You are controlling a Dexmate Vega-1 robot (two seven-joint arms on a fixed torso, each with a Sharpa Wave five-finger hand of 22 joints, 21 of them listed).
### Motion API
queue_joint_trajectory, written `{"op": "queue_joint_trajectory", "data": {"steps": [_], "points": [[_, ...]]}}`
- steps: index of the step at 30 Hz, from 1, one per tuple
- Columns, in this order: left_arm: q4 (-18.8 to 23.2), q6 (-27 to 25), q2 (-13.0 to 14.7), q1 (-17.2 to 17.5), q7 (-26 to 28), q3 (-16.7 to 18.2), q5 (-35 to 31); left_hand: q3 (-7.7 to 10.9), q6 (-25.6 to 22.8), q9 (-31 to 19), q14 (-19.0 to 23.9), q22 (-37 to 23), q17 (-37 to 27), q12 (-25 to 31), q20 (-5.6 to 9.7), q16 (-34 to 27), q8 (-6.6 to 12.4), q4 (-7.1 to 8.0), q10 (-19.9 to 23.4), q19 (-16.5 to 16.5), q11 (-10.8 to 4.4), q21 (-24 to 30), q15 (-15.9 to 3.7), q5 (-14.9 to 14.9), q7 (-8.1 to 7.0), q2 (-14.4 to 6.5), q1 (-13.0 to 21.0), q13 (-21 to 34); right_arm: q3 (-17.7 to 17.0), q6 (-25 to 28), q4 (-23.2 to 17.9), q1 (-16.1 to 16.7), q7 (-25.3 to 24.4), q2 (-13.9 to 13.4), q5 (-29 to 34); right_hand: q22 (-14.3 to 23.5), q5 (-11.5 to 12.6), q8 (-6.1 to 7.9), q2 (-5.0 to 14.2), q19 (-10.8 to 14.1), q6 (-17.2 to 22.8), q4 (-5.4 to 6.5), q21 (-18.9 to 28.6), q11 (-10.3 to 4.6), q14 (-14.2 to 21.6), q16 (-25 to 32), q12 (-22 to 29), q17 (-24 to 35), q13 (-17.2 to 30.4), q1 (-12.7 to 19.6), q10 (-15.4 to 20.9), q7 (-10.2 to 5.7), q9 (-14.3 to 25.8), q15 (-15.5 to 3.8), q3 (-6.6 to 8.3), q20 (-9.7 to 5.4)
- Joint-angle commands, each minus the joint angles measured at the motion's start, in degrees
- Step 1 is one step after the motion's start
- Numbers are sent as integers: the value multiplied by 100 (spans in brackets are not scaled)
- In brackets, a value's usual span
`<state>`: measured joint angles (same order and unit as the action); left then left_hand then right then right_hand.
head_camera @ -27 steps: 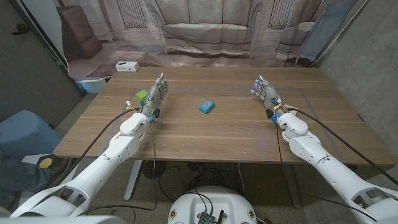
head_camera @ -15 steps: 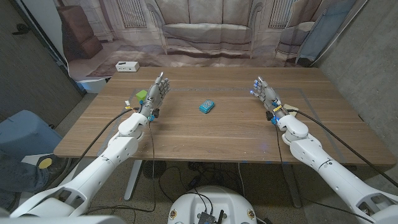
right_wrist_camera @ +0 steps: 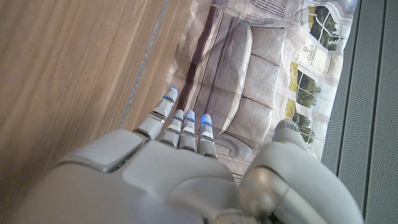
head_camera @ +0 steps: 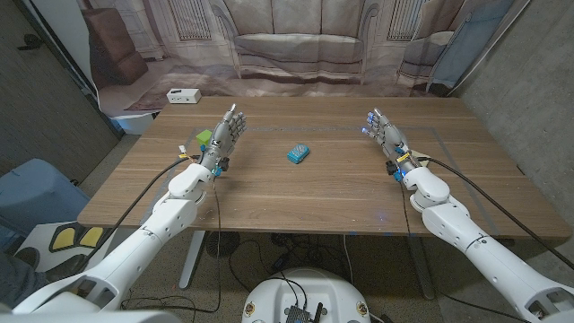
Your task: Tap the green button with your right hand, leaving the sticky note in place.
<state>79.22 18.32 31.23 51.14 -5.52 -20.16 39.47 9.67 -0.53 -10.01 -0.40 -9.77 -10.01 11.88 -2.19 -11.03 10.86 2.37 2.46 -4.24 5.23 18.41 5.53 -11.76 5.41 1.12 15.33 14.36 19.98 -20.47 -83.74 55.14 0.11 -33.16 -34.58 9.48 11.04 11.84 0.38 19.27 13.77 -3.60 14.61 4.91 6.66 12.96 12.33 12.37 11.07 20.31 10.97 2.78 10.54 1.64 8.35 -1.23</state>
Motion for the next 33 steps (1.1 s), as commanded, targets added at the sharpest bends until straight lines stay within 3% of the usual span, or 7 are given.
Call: {"op": "queue_joint_trajectory", "data": {"steps": [1, 11, 20, 33], "points": [[201, -9, 13, 119, 87, 5, -8, 12, -58, -21, 109, -18, -25, 57, 12, -37, 24, -45, 105, 112, -9, -17, -25, -42, 66, -25, 54, -40, -221, -378, -103, 233, 386, -221, -199, 23, 3, 41, 11, 58, 98, -7, -24, 11, 79, 14, -1, 6, 10, -41, 65, -9, 26, 3, -21, 40], [372, -3, -135, 242, 221, -48, 39, 7, -176, -19, 226, -19, -24, 79, 5, -58, 50, -61, 193, 211, -43, -36, -52, -40, 92, -40, 70, -93, -451, -693, -53, 372, 1036, -470, -536, 24, 2, -19, 14, 79, -24, -21, -53, -2, 106, 15, -4, 0, 11, -43, 89, -33, 28, -12, -26, 57], [660, -25, 6, 327, 294, -11, -39, 6, -246, -18, 287, -19, -23, 91, -15, -64, 62, -70, 247, 267, -46, -49, -74, -38, 100, -52, 82, -122, -566, -663, -382, 595, 1031, -742, -440, 24, 1, -21, 9, 110, -9, -26, -72, -39, 144, 22, -7, -1, 12, -63, 113, -39, 28, -29, -39, 65], [706, -67, 189, 294, 238, 14, -137, 8, -328, -18, 352, -20, -23, 106, -18, -68, 73, -83, 316, 325, -46, -69, -65, -36, 121, -70, 99, -154, -783, -901, -680, 978, 872, -799, -408, 25, 2, -22, 14, 169, 7, -38, -83, -53, 188, 30, -6, -5, 12, -66, 148, -49, 28, -40, -44, 75]]}}
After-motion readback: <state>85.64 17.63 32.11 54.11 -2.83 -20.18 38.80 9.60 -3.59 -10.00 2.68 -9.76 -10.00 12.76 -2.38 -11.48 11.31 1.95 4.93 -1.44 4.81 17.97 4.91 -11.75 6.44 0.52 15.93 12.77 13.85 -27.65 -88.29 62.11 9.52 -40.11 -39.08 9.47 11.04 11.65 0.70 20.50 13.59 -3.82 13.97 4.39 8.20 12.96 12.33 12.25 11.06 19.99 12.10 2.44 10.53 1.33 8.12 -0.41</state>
